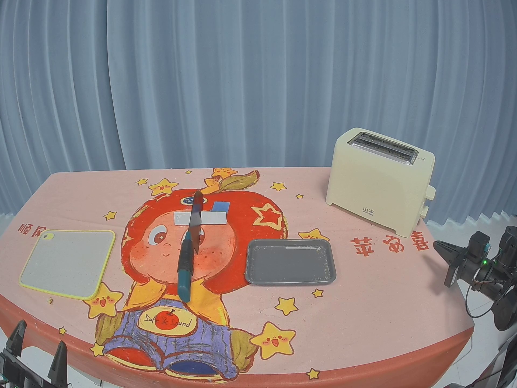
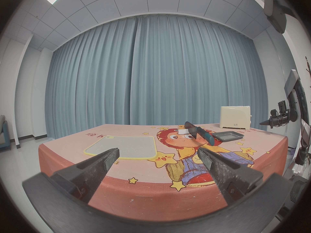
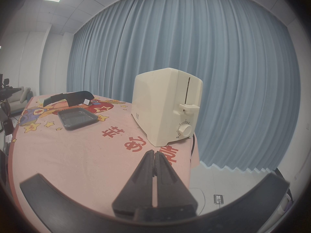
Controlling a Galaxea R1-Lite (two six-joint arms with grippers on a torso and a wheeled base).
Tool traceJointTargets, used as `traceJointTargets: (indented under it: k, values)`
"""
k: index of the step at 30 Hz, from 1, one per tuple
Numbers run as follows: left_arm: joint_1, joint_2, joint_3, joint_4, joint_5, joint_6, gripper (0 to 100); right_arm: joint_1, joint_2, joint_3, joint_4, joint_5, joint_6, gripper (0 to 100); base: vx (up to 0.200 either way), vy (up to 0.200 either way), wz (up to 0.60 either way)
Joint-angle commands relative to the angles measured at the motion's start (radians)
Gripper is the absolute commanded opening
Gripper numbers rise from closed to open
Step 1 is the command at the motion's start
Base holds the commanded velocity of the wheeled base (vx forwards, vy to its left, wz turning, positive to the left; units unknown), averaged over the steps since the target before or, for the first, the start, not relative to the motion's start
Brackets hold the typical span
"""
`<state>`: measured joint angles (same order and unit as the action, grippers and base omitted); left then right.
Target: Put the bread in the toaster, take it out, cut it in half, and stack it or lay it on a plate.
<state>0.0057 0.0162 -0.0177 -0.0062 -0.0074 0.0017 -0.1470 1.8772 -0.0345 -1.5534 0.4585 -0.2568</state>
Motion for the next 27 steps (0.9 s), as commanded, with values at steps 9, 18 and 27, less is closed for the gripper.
traceJointTargets:
  k: [9,18,27]
  values:
    - [0.000,-0.016,0.018,-0.001,0.000,0.000,100,-0.031,0.056,-0.078,-0.002,0.078,0.041,0,0.000,0.000,0.00]
    - [0.000,-0.016,0.018,-0.001,0.000,0.000,100,-0.026,0.083,-0.131,-0.004,0.077,0.090,0,0.000,0.000,0.00]
    - [0.000,-0.016,0.018,-0.001,0.000,0.000,100,-0.019,0.082,-0.143,-0.004,0.068,0.103,0,0.000,0.000,0.00]
